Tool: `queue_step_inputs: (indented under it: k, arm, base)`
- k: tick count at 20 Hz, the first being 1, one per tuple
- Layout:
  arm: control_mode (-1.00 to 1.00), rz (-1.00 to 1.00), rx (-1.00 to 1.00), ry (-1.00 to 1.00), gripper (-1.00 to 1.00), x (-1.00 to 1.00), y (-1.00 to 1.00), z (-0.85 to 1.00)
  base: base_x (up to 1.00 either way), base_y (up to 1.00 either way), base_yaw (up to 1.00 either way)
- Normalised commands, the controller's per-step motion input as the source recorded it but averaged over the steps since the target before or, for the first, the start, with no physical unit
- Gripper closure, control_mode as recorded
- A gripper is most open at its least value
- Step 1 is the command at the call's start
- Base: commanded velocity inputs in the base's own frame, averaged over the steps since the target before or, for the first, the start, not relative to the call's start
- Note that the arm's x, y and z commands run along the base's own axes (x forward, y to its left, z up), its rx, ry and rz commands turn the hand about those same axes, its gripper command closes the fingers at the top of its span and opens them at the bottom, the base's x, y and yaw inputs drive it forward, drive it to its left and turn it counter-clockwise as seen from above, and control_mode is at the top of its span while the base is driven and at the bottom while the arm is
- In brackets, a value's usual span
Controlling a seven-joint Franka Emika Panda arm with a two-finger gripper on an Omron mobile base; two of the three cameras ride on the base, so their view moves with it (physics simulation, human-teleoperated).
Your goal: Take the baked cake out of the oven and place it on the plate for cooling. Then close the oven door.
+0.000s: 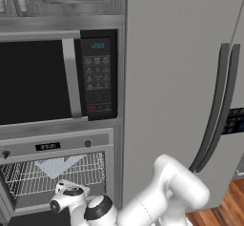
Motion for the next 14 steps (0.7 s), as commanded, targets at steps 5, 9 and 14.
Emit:
queue_step_inputs:
  k: [5, 9, 14]
  arm:
    - [-1.0, 0.0, -0.18, 0.0, -1.0, 0.02, 0.13, -0.65]
    - [-1.0, 0.0, -0.19, -0.01, -1.0, 0.0, 0.16, -0.67]
    - [-1.0, 0.0, -0.22, 0.0, -1.0, -0.02, 0.1, -0.72]
  base:
    - [0.0, 0.0, 0.0]
    - [0.0, 0.0, 0.0]
    - [0.0, 0.0, 0.0]
